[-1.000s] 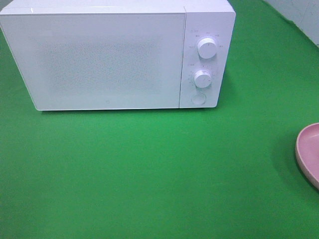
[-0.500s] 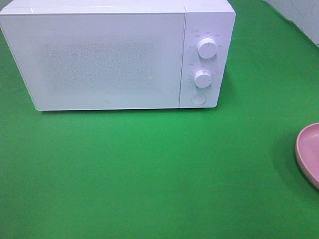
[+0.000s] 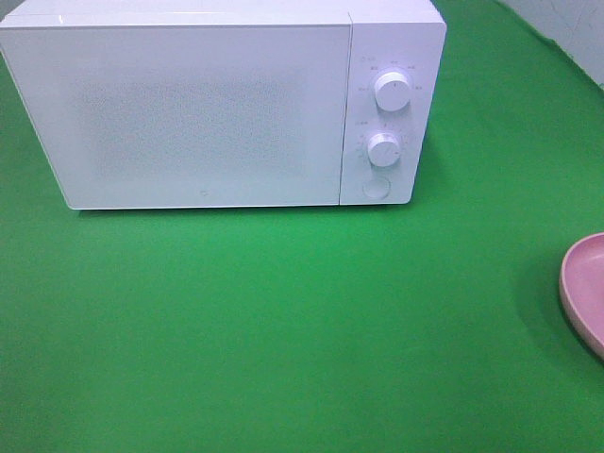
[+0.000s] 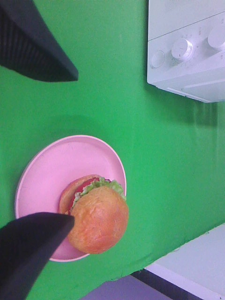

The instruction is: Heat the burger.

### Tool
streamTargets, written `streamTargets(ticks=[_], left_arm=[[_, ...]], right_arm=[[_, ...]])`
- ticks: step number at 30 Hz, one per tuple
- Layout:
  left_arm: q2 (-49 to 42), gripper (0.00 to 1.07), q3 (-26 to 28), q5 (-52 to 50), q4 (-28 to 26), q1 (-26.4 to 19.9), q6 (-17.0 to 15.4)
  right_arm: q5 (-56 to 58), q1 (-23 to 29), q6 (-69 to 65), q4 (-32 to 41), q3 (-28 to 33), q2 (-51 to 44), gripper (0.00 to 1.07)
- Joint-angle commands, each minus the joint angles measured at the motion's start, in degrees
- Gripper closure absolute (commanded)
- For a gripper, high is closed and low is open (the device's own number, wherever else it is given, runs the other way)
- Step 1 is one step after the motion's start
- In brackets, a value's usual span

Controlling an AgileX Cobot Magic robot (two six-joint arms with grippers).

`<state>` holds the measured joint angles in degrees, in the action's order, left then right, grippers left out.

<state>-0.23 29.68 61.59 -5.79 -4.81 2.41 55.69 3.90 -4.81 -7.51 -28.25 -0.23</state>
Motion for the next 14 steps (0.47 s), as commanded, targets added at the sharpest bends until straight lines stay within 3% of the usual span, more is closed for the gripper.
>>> streamTargets(ticks=[1,14], left_arm=[[-1.03,0.07,-0.17,-0.34,-0.52,-0.11,-0.11],[-1.03,0.07,-0.17,-0.34,-0.52,-0.11,-0.11]], right_arm=[[-0.80,-0.46,0.40,0.40,0.11,-1.32,0.34],[-0.80,-0.46,0.46,0.40,0.11,-1.32,0.34]])
